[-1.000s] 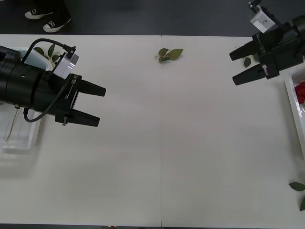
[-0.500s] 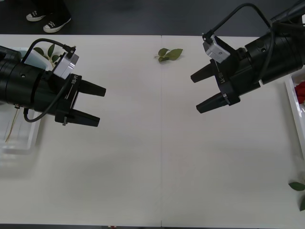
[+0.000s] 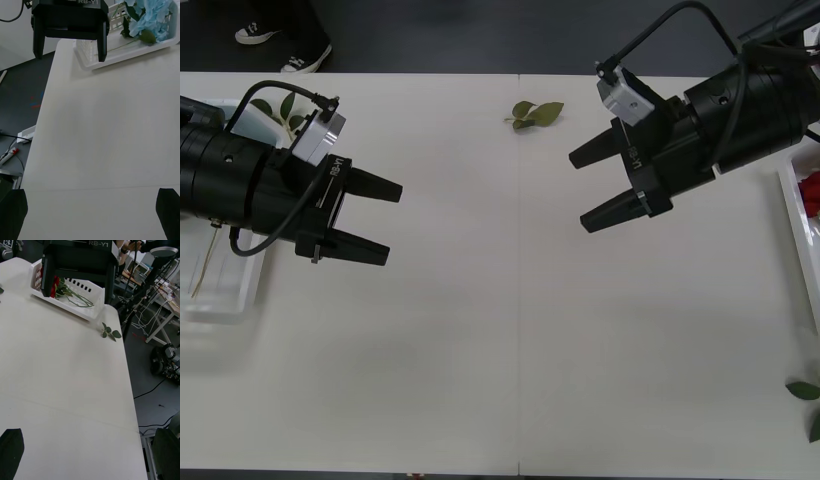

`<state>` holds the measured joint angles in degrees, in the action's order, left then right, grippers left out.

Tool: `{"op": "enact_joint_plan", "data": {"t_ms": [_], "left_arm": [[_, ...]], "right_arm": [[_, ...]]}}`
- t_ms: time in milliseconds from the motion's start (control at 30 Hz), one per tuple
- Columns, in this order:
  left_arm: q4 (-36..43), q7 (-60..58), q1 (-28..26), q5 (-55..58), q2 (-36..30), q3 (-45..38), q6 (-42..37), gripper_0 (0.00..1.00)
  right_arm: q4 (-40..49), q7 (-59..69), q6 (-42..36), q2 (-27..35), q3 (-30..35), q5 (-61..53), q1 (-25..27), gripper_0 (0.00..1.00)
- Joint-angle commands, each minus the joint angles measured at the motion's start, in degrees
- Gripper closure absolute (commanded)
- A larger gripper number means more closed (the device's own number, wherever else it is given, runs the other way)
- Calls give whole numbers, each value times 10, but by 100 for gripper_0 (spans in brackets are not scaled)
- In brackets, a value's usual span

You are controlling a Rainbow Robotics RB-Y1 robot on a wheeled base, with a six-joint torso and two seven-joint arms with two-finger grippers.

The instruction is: Put the red flowers into the right box and the blue flowers into the left box

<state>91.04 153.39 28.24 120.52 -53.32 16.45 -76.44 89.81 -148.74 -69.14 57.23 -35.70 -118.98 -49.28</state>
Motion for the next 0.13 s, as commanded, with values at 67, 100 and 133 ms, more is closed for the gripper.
{"op": "enact_joint_plan", "data": {"t_ms": [67,100,133], "left_arm": [[11,-27,12,0,-5,-6,-2,0],[11,-27,12,0,-5,-6,-2,0],[11,-27,12,0,-5,-6,-2,0]], "right_arm": [[-1,3,-1,-7,3,-7,-9,0],[-1,3,-1,-7,3,-7,-9,0],[-1,3,-1,-7,3,-7,-9,0]]}}
